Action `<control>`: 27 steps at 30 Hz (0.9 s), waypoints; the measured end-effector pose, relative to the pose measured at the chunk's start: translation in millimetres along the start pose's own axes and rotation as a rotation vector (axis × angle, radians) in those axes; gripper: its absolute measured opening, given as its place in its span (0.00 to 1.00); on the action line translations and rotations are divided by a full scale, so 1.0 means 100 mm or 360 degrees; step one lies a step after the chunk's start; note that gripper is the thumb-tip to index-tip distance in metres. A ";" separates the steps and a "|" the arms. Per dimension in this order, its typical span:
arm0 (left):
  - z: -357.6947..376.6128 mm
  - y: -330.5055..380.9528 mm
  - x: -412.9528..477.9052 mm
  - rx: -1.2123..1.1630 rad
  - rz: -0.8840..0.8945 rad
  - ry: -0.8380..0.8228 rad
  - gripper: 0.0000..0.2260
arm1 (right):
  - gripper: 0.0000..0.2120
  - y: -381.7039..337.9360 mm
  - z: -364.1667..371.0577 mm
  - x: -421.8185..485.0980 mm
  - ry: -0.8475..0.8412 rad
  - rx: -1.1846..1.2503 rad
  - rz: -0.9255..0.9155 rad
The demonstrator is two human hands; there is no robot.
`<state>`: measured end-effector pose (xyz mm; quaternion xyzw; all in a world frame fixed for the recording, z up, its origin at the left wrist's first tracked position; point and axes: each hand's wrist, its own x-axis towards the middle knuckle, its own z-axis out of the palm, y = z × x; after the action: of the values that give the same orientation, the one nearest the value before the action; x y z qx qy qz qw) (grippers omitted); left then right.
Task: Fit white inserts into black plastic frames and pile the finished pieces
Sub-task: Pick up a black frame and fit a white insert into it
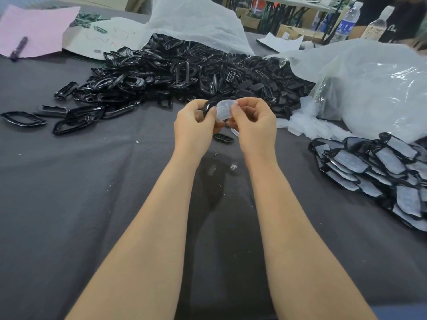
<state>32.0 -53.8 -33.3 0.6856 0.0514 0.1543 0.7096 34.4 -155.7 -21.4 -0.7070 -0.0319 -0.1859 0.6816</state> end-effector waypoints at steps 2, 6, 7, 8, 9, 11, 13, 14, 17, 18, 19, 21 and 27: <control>0.00 0.01 -0.01 -0.0098 -0.0010 -0.0047 0.04 | 0.09 0.03 0.00 0.01 0.0089 -0.0092 -0.0020; 0.01 0.02 -0.02 -0.0178 -0.0046 -0.0170 0.05 | 0.06 0.07 0.00 0.02 0.0178 -0.0167 -0.0072; 0.01 0.02 -0.02 -0.0172 -0.0052 -0.0187 0.05 | 0.05 0.07 0.01 0.03 0.0186 -0.0188 -0.0092; 0.02 0.02 -0.03 -0.0168 -0.0056 -0.0199 0.07 | 0.04 0.08 0.01 0.02 0.0196 -0.0205 -0.0108; 0.02 0.02 -0.03 -0.0162 -0.0055 -0.0209 0.08 | 0.04 0.08 0.01 0.02 0.0207 -0.0214 -0.0117; 0.03 0.03 -0.04 -0.0149 -0.0051 -0.0223 0.08 | 0.04 0.09 0.02 0.02 0.0227 -0.0227 -0.0125; 0.03 0.03 -0.04 -0.0141 -0.0054 -0.0236 0.07 | 0.05 0.09 0.02 0.02 0.0247 -0.0216 -0.0112; 0.04 0.03 -0.04 -0.0138 -0.0053 -0.0243 0.07 | 0.05 0.10 0.02 0.02 0.0256 -0.0197 -0.0094; 0.03 0.03 -0.03 -0.0133 -0.0054 -0.0246 0.07 | 0.08 0.10 0.01 0.04 0.0244 -0.0122 -0.0026; 0.03 0.03 -0.03 -0.0136 -0.0057 -0.0244 0.07 | 0.09 0.11 0.00 0.05 0.0226 -0.0093 0.0002; 0.03 0.03 -0.03 -0.0135 -0.0057 -0.0241 0.07 | 0.09 0.11 -0.01 0.06 0.0202 -0.0070 0.0033; 0.03 0.03 -0.03 -0.0127 -0.0050 -0.0239 0.07 | 0.09 0.11 -0.04 0.09 0.0146 -0.0045 0.0091; 0.02 0.01 -0.02 -0.0016 0.0002 -0.0242 0.10 | 0.08 0.16 -0.10 0.15 0.0021 0.0051 0.0284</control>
<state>30.7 -56.3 -32.4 0.6918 -0.0038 0.1023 0.7148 50.6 -169.9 -31.7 -0.6948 0.0327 -0.1285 0.7069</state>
